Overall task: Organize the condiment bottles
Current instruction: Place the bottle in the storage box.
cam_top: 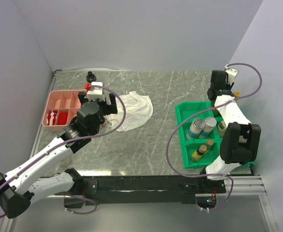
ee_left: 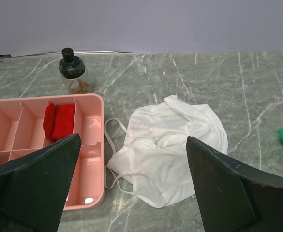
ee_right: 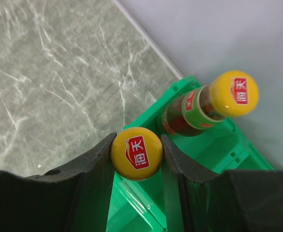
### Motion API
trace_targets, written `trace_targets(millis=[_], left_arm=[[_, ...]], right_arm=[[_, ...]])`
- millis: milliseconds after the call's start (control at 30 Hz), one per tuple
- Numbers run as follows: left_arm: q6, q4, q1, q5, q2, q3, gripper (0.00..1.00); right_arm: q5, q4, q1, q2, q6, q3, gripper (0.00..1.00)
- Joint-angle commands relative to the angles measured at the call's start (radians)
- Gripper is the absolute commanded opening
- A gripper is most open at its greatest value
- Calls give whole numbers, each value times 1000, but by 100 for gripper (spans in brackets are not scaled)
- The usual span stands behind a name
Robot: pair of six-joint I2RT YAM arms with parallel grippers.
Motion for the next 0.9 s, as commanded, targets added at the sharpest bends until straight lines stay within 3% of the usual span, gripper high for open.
trace_targets(millis=[0, 167, 533, 633, 767, 867], left_arm=[[9, 21, -4, -4, -17, 28, 97], [11, 22, -2, -7, -16, 26, 97], [14, 21, -2, -24, -17, 26, 97], [11, 21, -2, -24, -16, 25, 97], [0, 10, -4, -24, -10, 28, 97], [-24, 6, -2, -37, -8, 31, 97]], right_arm=[[45, 42, -7, -15, 16, 54, 30], [45, 32, -22, -37, 38, 35, 45], [19, -27, -27, -72, 61, 54, 65], [-25, -62, -27, -107, 75, 55, 69], [-166, -139, -21, -179, 76, 90, 92], [-292, -176, -15, -273, 85, 84, 97]])
